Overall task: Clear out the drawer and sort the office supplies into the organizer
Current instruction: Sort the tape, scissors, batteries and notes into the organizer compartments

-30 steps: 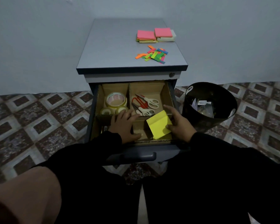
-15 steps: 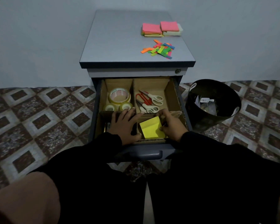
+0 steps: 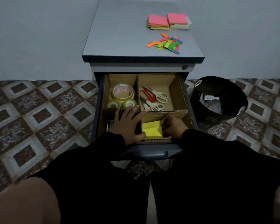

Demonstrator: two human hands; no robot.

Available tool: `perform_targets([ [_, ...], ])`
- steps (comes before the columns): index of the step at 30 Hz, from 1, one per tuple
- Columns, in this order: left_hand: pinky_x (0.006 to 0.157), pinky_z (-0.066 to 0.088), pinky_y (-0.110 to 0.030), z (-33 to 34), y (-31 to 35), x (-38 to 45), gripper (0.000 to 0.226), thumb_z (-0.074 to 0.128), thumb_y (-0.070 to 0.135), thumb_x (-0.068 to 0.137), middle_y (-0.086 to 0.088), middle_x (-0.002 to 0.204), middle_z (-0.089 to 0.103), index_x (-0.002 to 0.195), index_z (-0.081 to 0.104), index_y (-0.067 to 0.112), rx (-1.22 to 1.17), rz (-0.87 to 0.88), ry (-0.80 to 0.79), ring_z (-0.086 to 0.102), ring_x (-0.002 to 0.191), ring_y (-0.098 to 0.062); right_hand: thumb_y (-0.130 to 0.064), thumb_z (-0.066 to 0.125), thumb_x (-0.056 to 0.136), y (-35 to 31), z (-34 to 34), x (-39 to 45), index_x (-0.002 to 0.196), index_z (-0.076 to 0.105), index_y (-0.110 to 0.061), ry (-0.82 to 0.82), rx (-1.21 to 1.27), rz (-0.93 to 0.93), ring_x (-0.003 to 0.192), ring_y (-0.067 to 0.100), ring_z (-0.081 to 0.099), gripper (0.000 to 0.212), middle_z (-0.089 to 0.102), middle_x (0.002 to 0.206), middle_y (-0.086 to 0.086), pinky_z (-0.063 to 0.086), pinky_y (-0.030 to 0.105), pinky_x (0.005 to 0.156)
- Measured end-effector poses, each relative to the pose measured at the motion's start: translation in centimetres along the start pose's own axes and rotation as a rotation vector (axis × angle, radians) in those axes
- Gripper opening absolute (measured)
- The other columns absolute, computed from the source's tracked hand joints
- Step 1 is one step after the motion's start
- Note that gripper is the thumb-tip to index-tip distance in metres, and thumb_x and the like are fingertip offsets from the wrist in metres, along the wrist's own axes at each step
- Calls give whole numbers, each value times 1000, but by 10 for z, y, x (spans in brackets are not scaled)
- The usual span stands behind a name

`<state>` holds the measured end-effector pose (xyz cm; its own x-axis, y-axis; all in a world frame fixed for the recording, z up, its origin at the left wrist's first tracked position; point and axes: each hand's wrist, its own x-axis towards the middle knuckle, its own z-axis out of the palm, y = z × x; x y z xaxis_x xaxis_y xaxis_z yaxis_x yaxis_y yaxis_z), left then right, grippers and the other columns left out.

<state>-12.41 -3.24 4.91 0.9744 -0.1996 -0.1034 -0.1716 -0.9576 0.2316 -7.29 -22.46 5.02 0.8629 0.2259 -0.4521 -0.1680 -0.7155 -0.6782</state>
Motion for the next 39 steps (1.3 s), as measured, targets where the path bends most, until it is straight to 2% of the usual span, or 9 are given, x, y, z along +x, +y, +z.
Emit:
perform_targets([
  [3, 113, -5, -54, -1, 1, -1, 79, 54, 50, 82, 8, 157, 2, 148, 12, 36, -6, -2, 0, -4, 145, -16, 18, 60, 74, -1, -1, 1, 86, 50, -10, -9, 56, 41, 59, 17, 51, 31, 55, 71, 7, 46, 22, 47],
  [9, 113, -6, -53, -2, 1, -1, 80, 55, 50, 82, 7, 157, 2, 148, 12, 36, -19, -8, 2, -4, 145, -16, 12, 61, 73, 2, 0, 8, 100, 59, -3, -14, 45, 78, 81, 23, 59, 30, 63, 89, 12, 50, 31, 64],
  [13, 113, -7, -52, -2, 2, -2, 80, 56, 50, 82, 7, 157, 3, 148, 13, 36, -21, -7, 11, -4, 145, -16, 17, 57, 78, 2, 0, 10, 108, 58, 1, -65, 77, 112, 84, 24, 57, 34, 60, 95, 14, 50, 28, 62],
  [17, 113, -7, -52, -2, 2, -2, 79, 55, 50, 82, 7, 157, 3, 148, 14, 35, -19, -8, 9, -4, 145, -16, 18, 48, 83, 8, -4, 16, 111, 59, -2, -96, 49, 139, 74, 20, 55, 36, 56, 78, 3, 51, 28, 64],
  [20, 113, -7, -52, -2, 2, -2, 79, 56, 51, 81, 7, 157, 4, 147, 15, 35, -19, -7, 19, -3, 144, -16, 18, 55, 76, 12, -3, 20, 115, 60, -6, -96, -62, 111, 85, 23, 54, 46, 51, 76, -4, 52, 36, 80],
  [26, 112, -7, -51, -3, 2, -2, 80, 57, 50, 81, 6, 157, 5, 147, 15, 34, -28, -4, 17, -2, 144, -16, 10, 66, 74, 11, -11, 20, 125, 54, -9, -185, -235, 8, 100, 27, 58, 55, 61, 114, 15, 44, 17, 64],
  [31, 112, -8, -51, -3, 2, -2, 80, 57, 50, 81, 6, 157, 5, 148, 15, 35, -36, -1, 15, -2, 144, -16, 1, 69, 77, 14, -18, 18, 128, 52, -9, -199, -434, -124, 89, 15, 50, 54, 56, 100, 8, 40, 17, 63],
  [34, 112, -9, -51, -2, 2, -2, 80, 57, 50, 81, 6, 157, 4, 148, 14, 35, -32, -1, 11, -3, 144, -16, -8, 72, 78, 13, -18, 20, 128, 53, -8, -199, -537, -199, 90, 14, 51, 53, 58, 101, 6, 37, 18, 74],
  [39, 113, -9, -51, -2, 1, -1, 82, 48, 58, 76, 7, 157, 3, 148, 12, 37, -30, -3, -2, -4, 145, -16, -17, 71, 78, 11, -15, 26, 125, 55, -12, -181, -668, -230, 106, 22, 59, 50, 62, 119, 9, 46, 32, 94],
])
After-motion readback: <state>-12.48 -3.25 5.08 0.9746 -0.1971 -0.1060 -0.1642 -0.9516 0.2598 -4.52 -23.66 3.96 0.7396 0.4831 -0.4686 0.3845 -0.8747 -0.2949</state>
